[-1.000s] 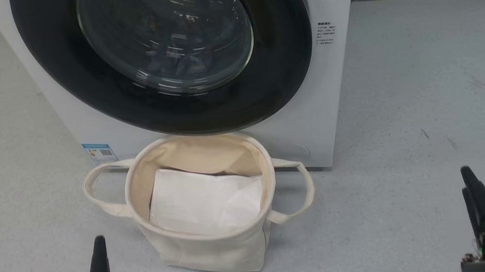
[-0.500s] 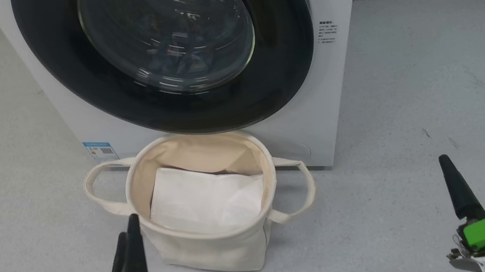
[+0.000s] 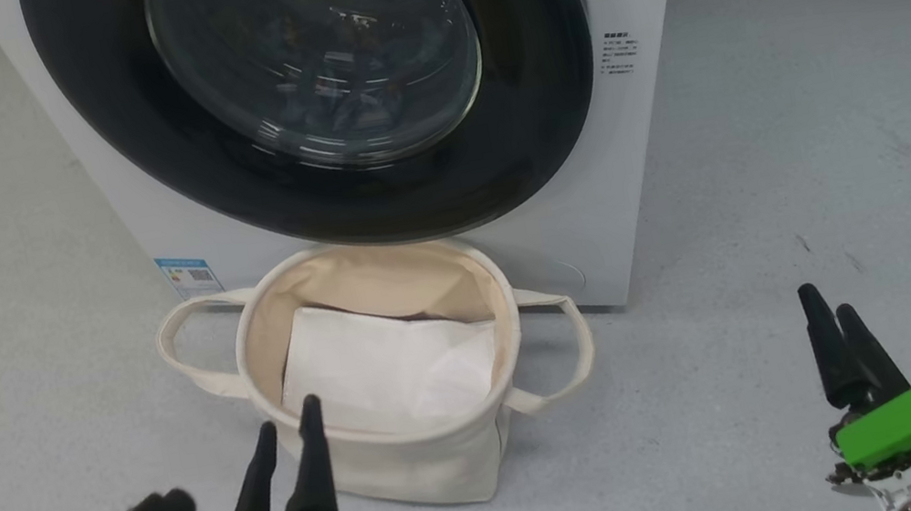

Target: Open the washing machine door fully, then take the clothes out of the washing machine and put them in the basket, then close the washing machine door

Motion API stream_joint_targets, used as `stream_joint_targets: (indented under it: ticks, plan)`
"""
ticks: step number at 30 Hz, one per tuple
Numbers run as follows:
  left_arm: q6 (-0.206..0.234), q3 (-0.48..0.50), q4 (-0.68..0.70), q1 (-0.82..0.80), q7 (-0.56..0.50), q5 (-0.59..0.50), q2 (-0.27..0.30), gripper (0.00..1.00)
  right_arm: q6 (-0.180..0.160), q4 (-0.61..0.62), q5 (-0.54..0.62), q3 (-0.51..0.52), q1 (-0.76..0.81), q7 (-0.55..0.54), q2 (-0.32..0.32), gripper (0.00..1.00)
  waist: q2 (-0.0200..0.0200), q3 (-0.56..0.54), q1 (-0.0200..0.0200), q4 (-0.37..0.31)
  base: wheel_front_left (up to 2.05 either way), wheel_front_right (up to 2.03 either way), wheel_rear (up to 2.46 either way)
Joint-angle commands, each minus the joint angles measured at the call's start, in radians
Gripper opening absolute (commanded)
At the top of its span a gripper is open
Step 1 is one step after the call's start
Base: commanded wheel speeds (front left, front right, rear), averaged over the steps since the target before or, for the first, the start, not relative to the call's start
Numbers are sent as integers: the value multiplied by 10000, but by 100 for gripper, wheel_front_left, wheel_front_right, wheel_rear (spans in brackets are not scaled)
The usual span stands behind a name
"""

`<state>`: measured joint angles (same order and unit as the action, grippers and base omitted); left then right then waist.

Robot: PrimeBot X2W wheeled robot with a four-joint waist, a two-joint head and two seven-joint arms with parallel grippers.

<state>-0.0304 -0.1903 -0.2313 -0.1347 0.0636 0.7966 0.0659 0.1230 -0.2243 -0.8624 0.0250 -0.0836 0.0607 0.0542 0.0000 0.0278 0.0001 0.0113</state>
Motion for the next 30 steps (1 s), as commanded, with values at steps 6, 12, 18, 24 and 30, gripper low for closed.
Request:
stream_joint_targets:
  ticks: [6,12,18,24,30]
  plan:
    - [393,-411,74,-801,266,-1111,274,100,41,266,933,-289,-736,292,167,100,0,82,0,33,0,0,0]
    - [925,-584,-167,-993,441,-1682,278,100,44,377,1531,-427,-833,467,175,100,0,134,0,70,0,0,0]
    - [1238,-990,-262,-1166,616,-2383,364,100,48,491,2213,-521,-868,643,206,100,0,125,0,98,0,0,0]
    - [1497,-1334,-283,-1282,792,-3043,547,100,52,579,2859,-614,-853,819,194,100,0,43,0,117,0,0,0]
    - [1717,-1713,-390,-1347,967,-3689,639,100,56,664,3565,-709,-837,995,165,100,0,-38,0,117,0,0,0]
